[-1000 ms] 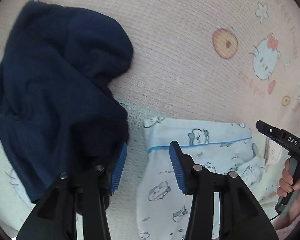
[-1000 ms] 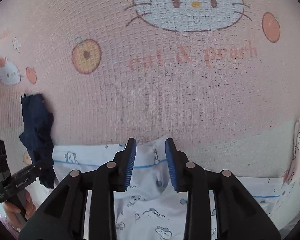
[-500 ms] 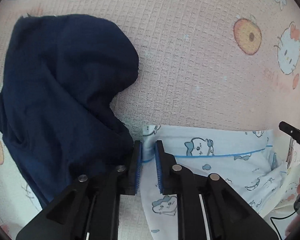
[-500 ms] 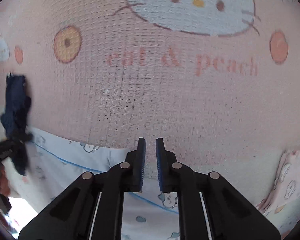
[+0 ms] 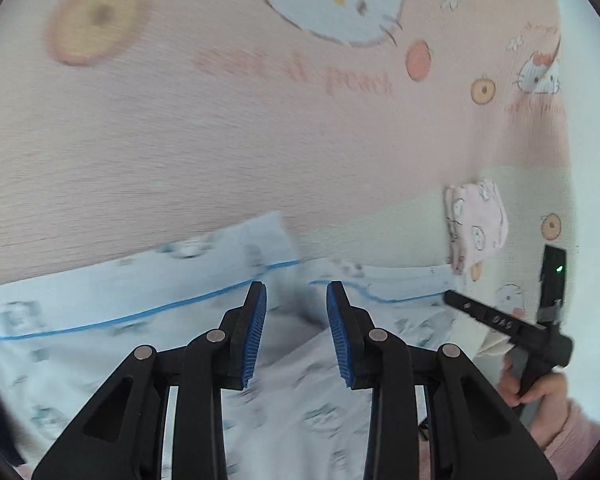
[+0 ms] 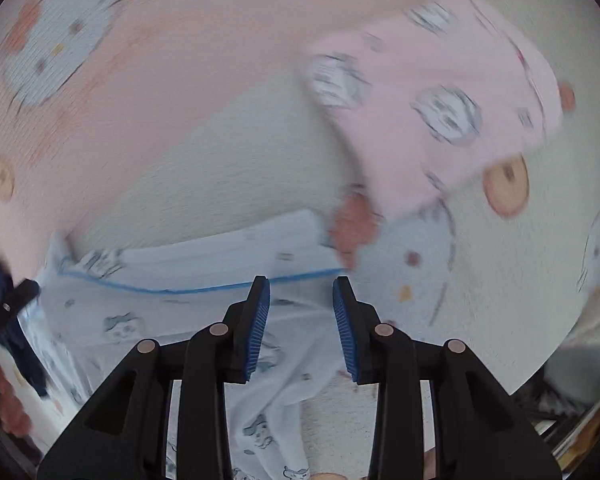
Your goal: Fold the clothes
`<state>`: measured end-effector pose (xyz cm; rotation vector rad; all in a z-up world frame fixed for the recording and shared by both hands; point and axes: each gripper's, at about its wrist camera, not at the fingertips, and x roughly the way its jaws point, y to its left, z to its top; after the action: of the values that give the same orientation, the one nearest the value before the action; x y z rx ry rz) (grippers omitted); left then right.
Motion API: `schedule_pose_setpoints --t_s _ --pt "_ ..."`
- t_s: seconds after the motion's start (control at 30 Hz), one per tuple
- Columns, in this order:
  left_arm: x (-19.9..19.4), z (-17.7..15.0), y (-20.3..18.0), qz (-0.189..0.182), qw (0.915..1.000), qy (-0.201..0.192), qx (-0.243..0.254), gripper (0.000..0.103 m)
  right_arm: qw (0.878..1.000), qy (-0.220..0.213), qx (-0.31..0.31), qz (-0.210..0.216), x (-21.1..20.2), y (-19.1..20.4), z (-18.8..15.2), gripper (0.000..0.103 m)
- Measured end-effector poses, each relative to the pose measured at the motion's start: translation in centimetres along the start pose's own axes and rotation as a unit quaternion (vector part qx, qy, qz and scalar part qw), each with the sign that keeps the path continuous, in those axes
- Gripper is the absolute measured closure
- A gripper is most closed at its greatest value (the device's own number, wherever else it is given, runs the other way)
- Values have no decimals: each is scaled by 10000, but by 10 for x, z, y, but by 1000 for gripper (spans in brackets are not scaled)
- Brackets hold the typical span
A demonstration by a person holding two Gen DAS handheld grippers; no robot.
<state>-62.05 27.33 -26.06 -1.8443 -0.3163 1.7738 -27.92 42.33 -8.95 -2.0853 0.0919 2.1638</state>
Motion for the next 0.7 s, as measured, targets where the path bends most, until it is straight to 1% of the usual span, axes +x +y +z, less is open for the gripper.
schedule_pose_setpoints --t_s 0.03,0.07,0.13,0.17,0.2,0.23,0.27,0.37,0.4,0.43,0.5,0.53,0.6,0.67,0.7 --pt "0 -10 0 -52 9998 175 -38 70 9998 81 143 79 6 -10 0 57" --pt "3 -19 -2 -57 9995 309 -42 70 9995 162 139 220 10 -12 1 52" --pt "15 -31 -13 124 9990 416 90 72 9981 323 119 506 19 -15 2 42" --pt "19 -37 -18 211 9987 434 190 83 9974 322 -160 618 16 -8 1 53" --pt "17 -41 -23 291 9982 380 360 91 9958 317 -449 729 13 -1 1 70" --pt "14 -46 -27 356 9975 334 517 91 9933 312 -737 839 10 6 0 97" --pt "10 -50 -30 388 9967 305 645 93 9911 266 -1017 814 6 14 -4 97" --pt "0 -62 -37 508 9930 254 1039 93 9801 39 -1777 887 -16 30 -23 98" --pt "7 -68 -40 614 9903 358 1191 93 9764 52 -1991 837 -20 33 -31 98" --pt "10 -73 -41 732 9873 500 1319 93 9729 102 -2203 693 -21 35 -40 98" --pt "20 -84 -42 926 9807 790 1529 93 9663 382 -2518 370 -16 33 -60 99" --pt "27 -86 -42 905 9803 912 1501 93 9635 521 -2622 136 -10 29 -69 99" --pt "25 -83 -31 794 9830 949 1354 93 9595 828 -2690 -116 3 21 -85 99" --pt "19 -72 -27 618 9878 698 1248 93 9586 1053 -2637 -231 12 12 -95 99" --pt "15 -67 -24 529 9898 572 1195 93 9597 1070 -2589 -242 13 11 -96 99"
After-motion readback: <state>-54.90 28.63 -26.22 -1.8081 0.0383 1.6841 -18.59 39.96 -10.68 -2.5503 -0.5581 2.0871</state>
